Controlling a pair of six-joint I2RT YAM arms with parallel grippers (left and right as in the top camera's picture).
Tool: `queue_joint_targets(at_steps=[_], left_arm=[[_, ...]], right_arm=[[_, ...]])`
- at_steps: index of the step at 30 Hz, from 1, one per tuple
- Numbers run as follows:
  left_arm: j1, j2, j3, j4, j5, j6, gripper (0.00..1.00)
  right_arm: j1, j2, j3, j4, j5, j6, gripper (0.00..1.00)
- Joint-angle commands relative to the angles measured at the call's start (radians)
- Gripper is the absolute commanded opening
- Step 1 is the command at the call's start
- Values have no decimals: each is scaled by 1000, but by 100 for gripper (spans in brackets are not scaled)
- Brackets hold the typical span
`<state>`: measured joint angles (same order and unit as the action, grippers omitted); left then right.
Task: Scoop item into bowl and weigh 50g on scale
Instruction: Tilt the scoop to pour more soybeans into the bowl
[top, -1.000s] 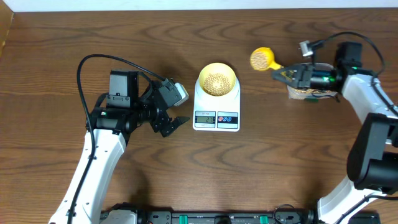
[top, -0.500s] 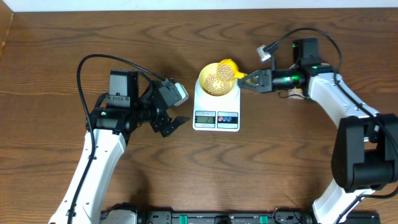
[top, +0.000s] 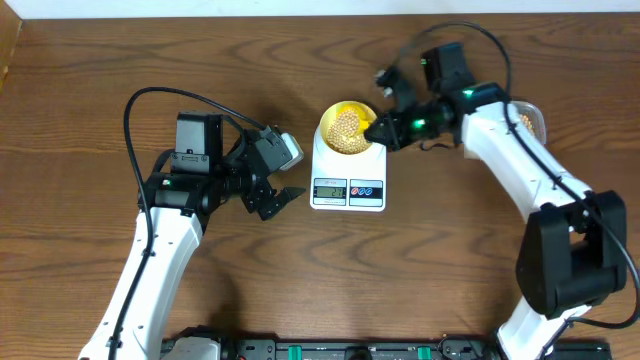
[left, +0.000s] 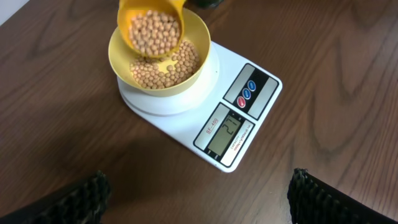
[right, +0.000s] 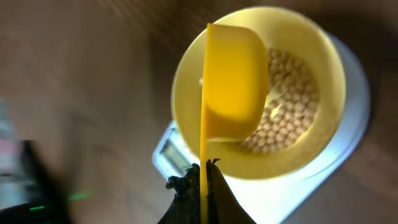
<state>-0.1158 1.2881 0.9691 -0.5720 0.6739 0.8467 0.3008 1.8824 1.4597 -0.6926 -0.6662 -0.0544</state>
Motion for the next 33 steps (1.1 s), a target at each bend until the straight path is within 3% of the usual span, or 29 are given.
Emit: queue_joint_targets(at_steps=[1,7,14,26,33], left_arm=[[3,3,30,0,-6,17,93],[3,3,30,0,-6,16,93],[3,3,30,0,-6,17,93],[3,3,30,0,-6,17,93],[3,3,30,0,-6,17,93]], right_arm=[[87,-33,45,-2,309,-107,1],[183,-33,51,18,618,-127,1],[241,-33,51,48,763,-183,1],[248,-66,52,74,756,-186,1],[226,-175,52,31,600,-186,1]])
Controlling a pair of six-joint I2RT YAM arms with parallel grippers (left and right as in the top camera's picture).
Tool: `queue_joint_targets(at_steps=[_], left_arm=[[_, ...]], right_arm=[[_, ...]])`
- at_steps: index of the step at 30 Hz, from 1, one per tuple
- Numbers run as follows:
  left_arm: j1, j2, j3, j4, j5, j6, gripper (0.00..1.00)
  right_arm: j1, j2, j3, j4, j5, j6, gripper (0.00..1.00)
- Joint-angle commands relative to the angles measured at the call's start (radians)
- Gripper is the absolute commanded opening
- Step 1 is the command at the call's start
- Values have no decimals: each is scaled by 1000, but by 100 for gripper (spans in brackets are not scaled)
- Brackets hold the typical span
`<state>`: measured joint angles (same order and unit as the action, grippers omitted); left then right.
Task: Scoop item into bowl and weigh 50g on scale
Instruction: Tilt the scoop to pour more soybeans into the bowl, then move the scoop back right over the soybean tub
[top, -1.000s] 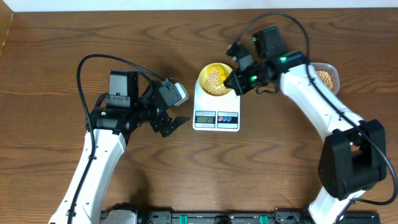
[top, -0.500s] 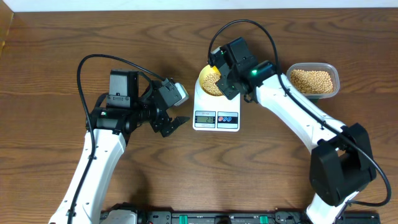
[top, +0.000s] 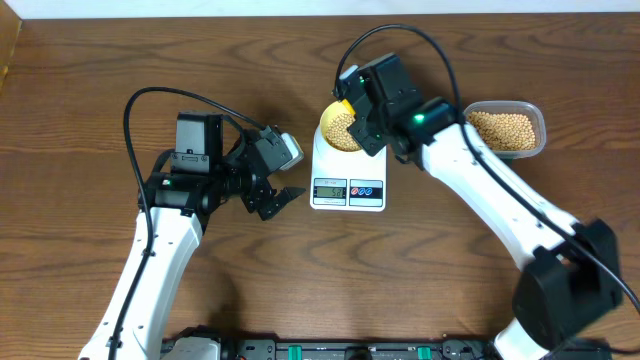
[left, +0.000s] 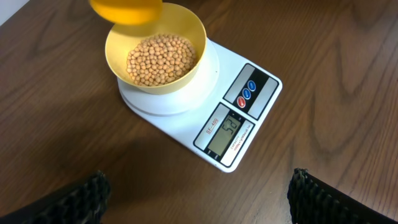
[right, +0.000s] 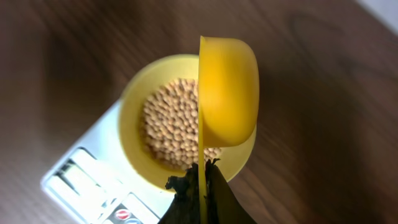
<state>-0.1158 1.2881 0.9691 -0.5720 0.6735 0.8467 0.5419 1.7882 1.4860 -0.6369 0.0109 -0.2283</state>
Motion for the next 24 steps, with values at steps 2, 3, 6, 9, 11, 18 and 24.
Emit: queue_joint_targets(at_steps=[2,3,6,9,11,18,24], left_arm=[[3,3,30,0,-5,17,93],[3,3,30,0,-5,17,93],[3,3,30,0,-5,16,93],[3,3,30,0,-5,17,93],[3,3,30,0,-5,17,93],[3,3,30,0,-5,16,93],[3,3,30,0,-5,17,93]], right_arm=[[-34,-107,26,-50,-102,9,1],[-46,-120,26,-61,-116,27,1],[-117,-170,26,-105,-233,48,1],[-215,-220,26,-152,-340,48,1],[-295,-252,26,-188,-371,48,1],[-581,-286,25,-328,-285,47,1],[-723,-203,25,-359,-241,38,1]])
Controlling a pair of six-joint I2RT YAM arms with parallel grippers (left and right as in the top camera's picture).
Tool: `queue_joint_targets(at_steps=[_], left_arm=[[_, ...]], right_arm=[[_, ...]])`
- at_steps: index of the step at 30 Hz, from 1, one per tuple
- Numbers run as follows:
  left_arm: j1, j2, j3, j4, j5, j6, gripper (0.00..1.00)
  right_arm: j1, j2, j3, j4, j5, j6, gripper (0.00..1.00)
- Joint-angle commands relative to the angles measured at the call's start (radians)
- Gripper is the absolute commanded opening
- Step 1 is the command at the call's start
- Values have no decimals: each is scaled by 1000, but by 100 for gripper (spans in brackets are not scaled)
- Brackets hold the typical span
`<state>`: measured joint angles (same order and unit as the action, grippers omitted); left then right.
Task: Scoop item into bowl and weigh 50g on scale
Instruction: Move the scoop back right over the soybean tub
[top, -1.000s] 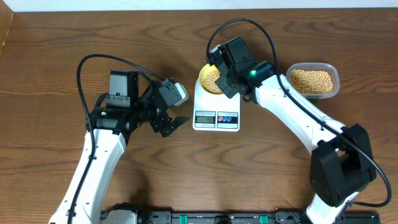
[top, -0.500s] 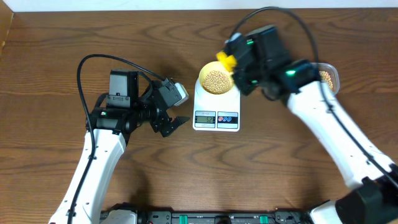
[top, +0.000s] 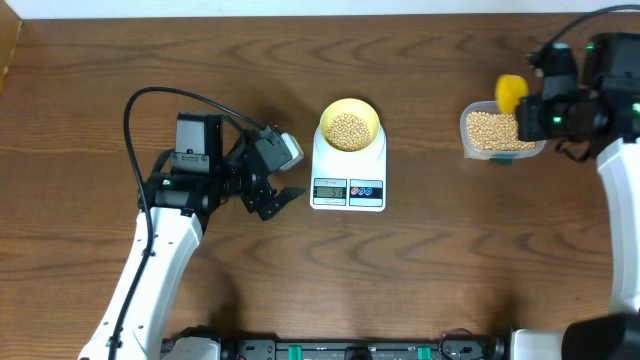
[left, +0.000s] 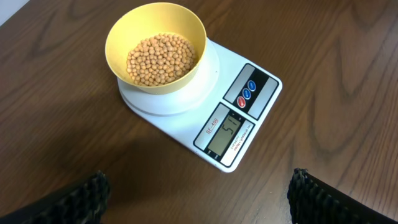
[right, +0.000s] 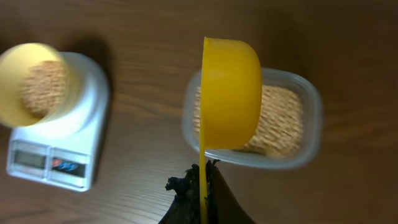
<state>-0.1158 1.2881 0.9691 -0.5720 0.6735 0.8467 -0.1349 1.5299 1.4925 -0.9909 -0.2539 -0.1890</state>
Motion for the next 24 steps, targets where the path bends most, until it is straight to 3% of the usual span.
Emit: queue_joint_targets(at_steps=[1,8,18,24], left_arm=[[3,3,30,0,-5,17,93],[3,3,30,0,-5,17,93],[3,3,30,0,-5,17,93],[3,3,30,0,-5,17,93]], right_arm=[[-55,74,18,-8,24,-8,1],[-60,187,18,-12,47,-10,1],[-62,173,22,-13,-29,-5,1],[-62,162,206,-130,-110,124,1]])
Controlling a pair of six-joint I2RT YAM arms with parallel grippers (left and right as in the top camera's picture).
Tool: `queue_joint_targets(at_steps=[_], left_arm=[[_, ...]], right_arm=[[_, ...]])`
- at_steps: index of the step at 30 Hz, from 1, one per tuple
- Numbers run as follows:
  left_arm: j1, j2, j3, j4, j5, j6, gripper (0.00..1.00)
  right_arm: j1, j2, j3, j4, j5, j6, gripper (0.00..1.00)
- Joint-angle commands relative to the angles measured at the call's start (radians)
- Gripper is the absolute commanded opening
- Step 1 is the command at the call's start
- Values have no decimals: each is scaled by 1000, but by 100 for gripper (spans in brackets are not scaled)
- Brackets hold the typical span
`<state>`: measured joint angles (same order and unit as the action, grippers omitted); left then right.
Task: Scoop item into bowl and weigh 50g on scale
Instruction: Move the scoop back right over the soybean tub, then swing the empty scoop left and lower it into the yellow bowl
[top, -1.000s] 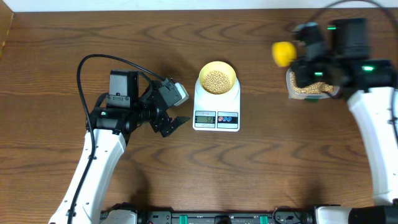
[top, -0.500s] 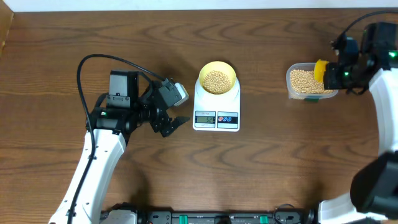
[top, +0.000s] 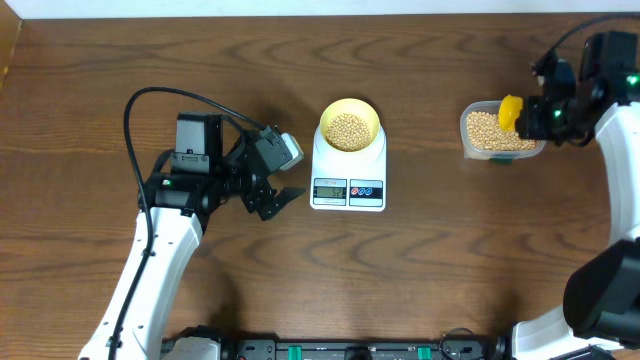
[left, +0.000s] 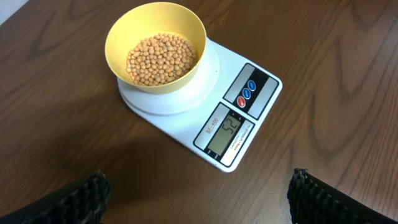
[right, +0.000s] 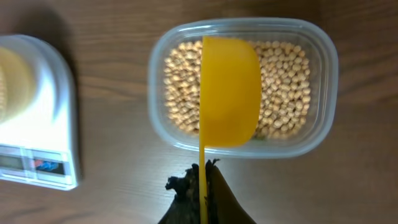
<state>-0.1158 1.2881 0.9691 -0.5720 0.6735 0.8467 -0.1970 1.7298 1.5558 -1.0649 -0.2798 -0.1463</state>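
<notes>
A yellow bowl (top: 347, 125) holding soybeans sits on the white scale (top: 348, 180); in the left wrist view the bowl (left: 157, 48) and scale display (left: 229, 129) read about 52. My right gripper (right: 202, 180) is shut on the handle of a yellow scoop (right: 229, 90), held on its side over the clear tub of soybeans (right: 283, 74). Overhead, the scoop (top: 510, 111) hangs above the tub (top: 497, 133) at the right. My left gripper (top: 282, 199) stands open left of the scale, its fingertips (left: 87, 193) wide apart and holding nothing.
A black cable loops from the left arm (top: 170, 215) across the wooden table (top: 420, 270). The right arm (top: 610, 120) runs along the table's right edge. The white wall strip lies along the far edge.
My right gripper has shifted the scoop from above the tub's left rim to squarely over the soybeans, closer to them. The scale reading went from about 51 to 52. The left arm stayed put.
First the scoop, full of soybeans, was tipped over the bowl with the scale near 21. Then it was turned over the bowl, beans added, reading about 52. After that the right gripper held the scoop by the tub, and now over it.
</notes>
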Motion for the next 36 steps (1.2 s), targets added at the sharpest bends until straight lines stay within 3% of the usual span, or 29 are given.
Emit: queue_joint_targets(at_steps=[1,6,14,23,32,36], left_arm=[[3,3,30,0,-5,17,93],[3,3,30,0,-5,17,93],[3,3,30,0,-5,17,93],[3,3,30,0,-5,17,93],[3,3,30,0,-5,17,93],[3,3,30,0,-5,17,93]], right_arm=[[0,-38,181,-86,-98,95,1],[0,-38,348,-199,-144,163,1],[27,-3,359,-186,-204,260,1],[84,170,391,-111,-318,306,1],[148,375,702,-140,-355,134,1],[224,401,723,-136,-287,52,1]])
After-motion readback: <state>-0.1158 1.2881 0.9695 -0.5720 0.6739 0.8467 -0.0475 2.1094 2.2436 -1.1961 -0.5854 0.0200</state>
